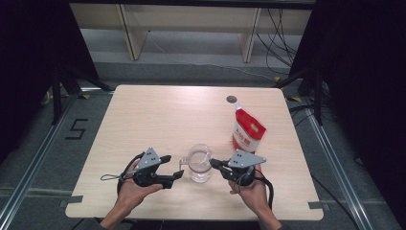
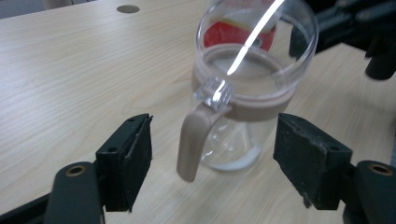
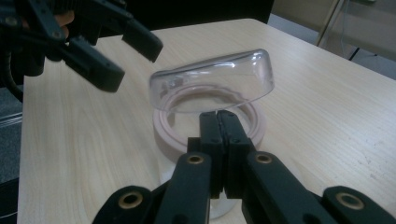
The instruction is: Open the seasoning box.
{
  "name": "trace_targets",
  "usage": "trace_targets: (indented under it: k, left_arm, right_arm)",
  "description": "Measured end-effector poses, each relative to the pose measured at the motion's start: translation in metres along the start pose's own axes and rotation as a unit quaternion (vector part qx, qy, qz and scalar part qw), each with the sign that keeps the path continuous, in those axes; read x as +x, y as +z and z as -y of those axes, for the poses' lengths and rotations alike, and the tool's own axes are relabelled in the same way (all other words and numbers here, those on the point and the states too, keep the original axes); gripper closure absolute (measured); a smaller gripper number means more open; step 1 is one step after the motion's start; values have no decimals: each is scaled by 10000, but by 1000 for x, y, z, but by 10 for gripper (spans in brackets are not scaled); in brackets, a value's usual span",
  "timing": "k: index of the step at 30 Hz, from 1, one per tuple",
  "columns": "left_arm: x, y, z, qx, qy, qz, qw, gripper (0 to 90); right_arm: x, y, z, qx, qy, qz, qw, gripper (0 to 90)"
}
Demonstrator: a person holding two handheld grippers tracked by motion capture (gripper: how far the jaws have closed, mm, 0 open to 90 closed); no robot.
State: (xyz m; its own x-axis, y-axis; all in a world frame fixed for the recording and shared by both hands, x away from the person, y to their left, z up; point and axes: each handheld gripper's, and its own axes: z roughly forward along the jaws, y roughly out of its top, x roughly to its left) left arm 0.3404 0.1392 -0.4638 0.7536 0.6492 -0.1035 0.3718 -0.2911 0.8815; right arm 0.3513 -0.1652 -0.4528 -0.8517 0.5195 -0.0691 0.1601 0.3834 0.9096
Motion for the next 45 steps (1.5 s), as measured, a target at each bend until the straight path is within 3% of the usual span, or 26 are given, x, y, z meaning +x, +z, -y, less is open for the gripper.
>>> trace_targets:
  k: [6,9,12,14,17,18,19,26,32,34,36,43,45]
  left_arm:
    - [0,-1,14,181,-30,-134,9997,219]
    - [1,-2,22,346,114,-177,9992,222]
    - [1,-4,29,367,-91,-128,9992,222]
    - [1,-6,32,386,0,-150,9991,227]
    - [0,-8,35,414,-21,-186,9990,234]
    - [0,-8,36,400,13,-176,9990,234]
    - [0,-9,36,405,17,-211,9990,234]
    - [3,-16,39,343,-56,-352,9988,220]
    - [5,-19,41,338,10,-346,9988,196]
    - [5,-19,42,398,-10,-356,9986,179]
    - [4,-19,43,368,-165,-364,9985,149]
    - [3,-19,42,329,-88,-261,9991,151]
    - [1,-17,43,315,-232,-274,9989,151]
  right_arm:
    - [2,2,-7,-75,9,48,10000,900]
    - [3,3,-10,-169,-28,96,9998,900]
    - [4,5,-14,-132,-89,20,9999,900]
    - [5,7,-16,-183,-105,37,9998,900]
    - [6,9,-20,-221,-148,26,9996,900]
    - [5,9,-21,-210,-253,32,9995,900]
    - [7,9,-22,-204,-168,-20,9996,900]
    - [11,12,-30,-258,-242,-37,9994,900]
    - [15,17,-33,-298,-270,-103,9991,900]
    - [16,17,-35,-266,-290,-162,9991,900]
    - [18,20,-36,-330,-280,-158,9989,900]
    - [24,25,-39,-330,-322,-264,9986,900]
    - [25,26,-40,-287,-312,-293,9987,900]
